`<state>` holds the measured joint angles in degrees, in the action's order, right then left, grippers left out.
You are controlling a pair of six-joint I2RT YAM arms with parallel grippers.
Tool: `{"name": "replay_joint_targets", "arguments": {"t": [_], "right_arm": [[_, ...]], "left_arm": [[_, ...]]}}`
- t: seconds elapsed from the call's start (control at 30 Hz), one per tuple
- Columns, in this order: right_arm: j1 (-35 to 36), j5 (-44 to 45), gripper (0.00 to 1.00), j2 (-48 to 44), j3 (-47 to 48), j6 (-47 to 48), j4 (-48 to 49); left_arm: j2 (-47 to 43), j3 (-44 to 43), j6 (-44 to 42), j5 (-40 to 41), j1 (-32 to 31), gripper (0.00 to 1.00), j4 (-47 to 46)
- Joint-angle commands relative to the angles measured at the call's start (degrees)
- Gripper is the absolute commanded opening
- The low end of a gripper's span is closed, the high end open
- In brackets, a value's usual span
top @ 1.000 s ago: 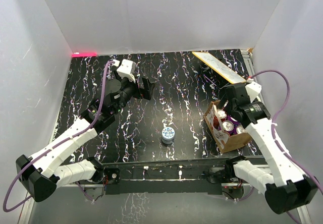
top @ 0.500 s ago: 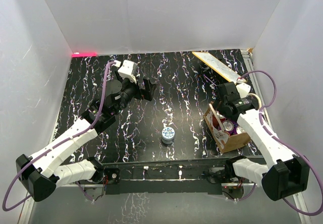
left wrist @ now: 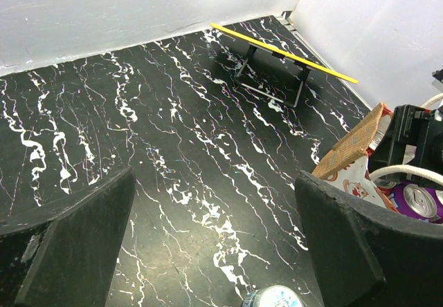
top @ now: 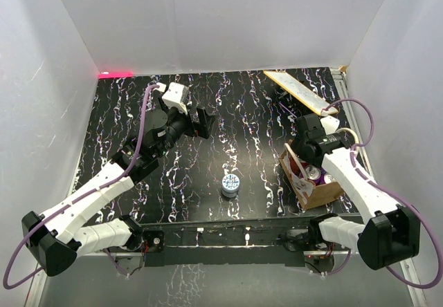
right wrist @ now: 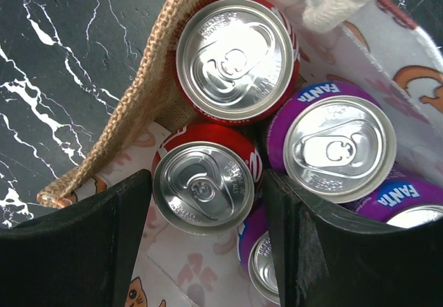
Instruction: Take the beverage out of the canvas bag
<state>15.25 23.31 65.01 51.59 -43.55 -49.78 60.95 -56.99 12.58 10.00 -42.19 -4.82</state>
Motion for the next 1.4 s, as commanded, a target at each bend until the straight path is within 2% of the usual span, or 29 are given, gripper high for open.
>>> {"name": "replay_joint_targets", "arguments": {"t": [0.0, 0.13, 0.8, 0.93, 1.17, 1.27, 1.37], "right_arm": [[-0.2, -0.6, 0.68, 2.1, 0.3, -0.7, 3.5], [-0.2, -0.3, 0.74, 4.1, 0.7, -1.5, 2.6], [-0.2, -1.4, 0.79, 6.8, -2.6, -1.4, 5.4], [-0.1, -1.5, 0.71, 5.9, -1.6, -1.2, 4.8], [-0.2, -1.9, 0.42, 3.2, 0.3, -0.5, 3.7], [-0.2, -1.9, 0.40, 2.4, 1.4, -0.2, 3.1], [-0.2, -1.7, 0.32, 1.8, 2.9, 0.6, 2.3]], "left_arm": [[-1.1, -0.5, 0.1, -0.4, -0.3, 0.97, -1.3], [-1.1, -0.8, 0.0, -0.3, -0.3, 0.97, -1.0], [-1.1, -0.7, -0.2, -0.2, -0.6, 0.97, -1.1], [-1.1, -0.7, -0.2, -0.1, -0.6, 0.97, -1.1], [-1.0, -0.7, -0.1, -0.2, -0.6, 0.97, -1.1], [-1.0, -0.6, -0.1, -0.2, -0.6, 0.97, -1.1], [-1.0, -0.7, -0.1, -0.2, -0.7, 0.97, -1.1]]}}
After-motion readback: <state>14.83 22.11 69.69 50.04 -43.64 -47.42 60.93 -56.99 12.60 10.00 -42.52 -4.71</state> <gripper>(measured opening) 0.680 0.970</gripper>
